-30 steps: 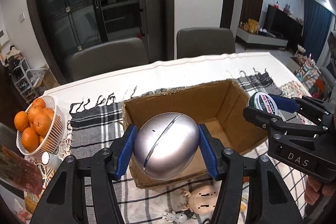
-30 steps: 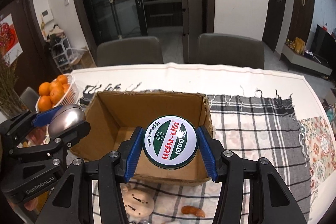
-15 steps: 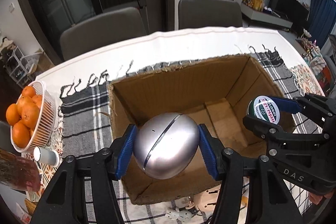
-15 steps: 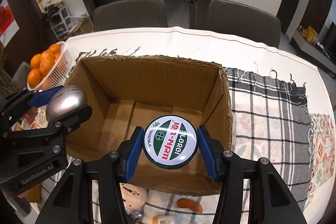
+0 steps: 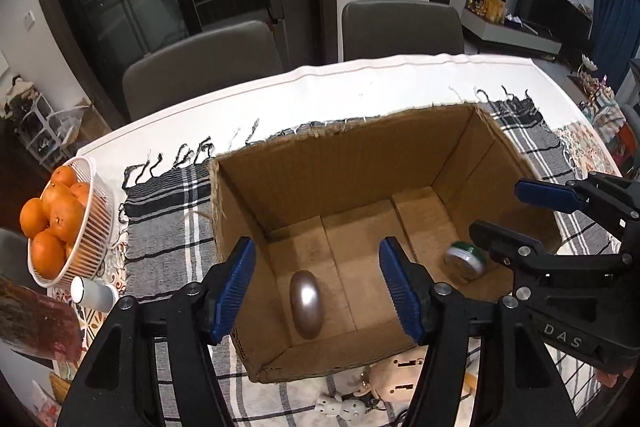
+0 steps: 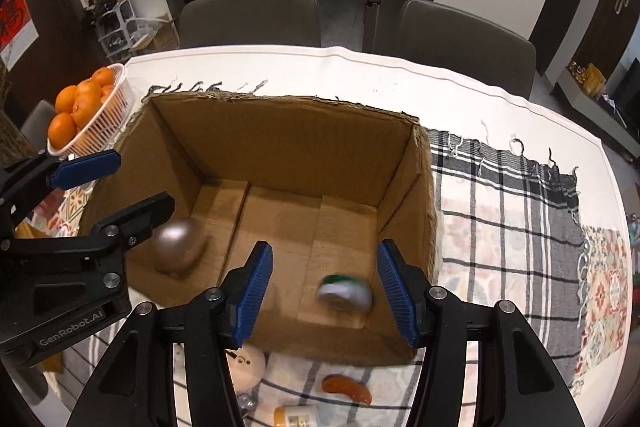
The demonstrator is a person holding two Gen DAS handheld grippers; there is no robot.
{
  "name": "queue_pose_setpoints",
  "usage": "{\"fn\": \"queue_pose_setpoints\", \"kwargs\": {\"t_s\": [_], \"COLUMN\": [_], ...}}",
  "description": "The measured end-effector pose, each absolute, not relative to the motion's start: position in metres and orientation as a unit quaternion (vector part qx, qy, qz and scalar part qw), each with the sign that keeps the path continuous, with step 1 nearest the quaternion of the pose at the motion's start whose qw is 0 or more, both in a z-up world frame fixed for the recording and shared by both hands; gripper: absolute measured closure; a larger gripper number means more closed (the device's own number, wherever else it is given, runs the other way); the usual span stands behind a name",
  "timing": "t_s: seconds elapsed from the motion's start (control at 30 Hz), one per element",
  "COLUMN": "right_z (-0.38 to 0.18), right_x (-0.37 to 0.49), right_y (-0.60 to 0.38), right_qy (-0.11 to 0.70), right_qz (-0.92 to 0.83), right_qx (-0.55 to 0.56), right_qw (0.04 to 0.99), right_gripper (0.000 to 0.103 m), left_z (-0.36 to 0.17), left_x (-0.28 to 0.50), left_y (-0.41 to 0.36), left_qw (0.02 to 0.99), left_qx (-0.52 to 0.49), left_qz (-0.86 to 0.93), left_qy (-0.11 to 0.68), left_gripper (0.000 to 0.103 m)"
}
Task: Organize rigid objects
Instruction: 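Open both tools to drop the speaker and tin into the box, then move both tools back toward the remaining items beside the box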
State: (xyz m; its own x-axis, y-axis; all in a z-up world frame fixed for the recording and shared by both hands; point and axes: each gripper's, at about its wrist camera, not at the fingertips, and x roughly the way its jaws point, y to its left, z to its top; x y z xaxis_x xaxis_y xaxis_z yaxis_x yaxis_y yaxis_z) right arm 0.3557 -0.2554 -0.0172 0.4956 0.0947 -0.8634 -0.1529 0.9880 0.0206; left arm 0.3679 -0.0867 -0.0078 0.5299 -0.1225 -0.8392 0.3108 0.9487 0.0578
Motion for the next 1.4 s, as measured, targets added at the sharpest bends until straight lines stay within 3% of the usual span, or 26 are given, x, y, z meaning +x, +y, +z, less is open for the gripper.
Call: {"fn": "queue_pose_setpoints", "kwargs": {"t_s": [0.5,1.4], "right_z": [0.016,0.004], "right_x": [0.314,0.228], "right_y": [-0.252,-0.263], "right_qy": [0.447,0.468], "right_qz": [0.048,0.062], "right_qx": [-0.038,-0.056], "right_qw": [0.892,0.880], "right_gripper": [0.046,0.046], "left_z": [0.011,-0.007], "left_x": [0.317,0.224], "left_y": [-0.071,-0.086], "left_qw": [0.890,0.878], "left_qx": [0.070,0.084], "left_qz": [-0.117,-0.152], "left_qy": [0.435,0.445], "left_gripper": [0.031,0.031]}}
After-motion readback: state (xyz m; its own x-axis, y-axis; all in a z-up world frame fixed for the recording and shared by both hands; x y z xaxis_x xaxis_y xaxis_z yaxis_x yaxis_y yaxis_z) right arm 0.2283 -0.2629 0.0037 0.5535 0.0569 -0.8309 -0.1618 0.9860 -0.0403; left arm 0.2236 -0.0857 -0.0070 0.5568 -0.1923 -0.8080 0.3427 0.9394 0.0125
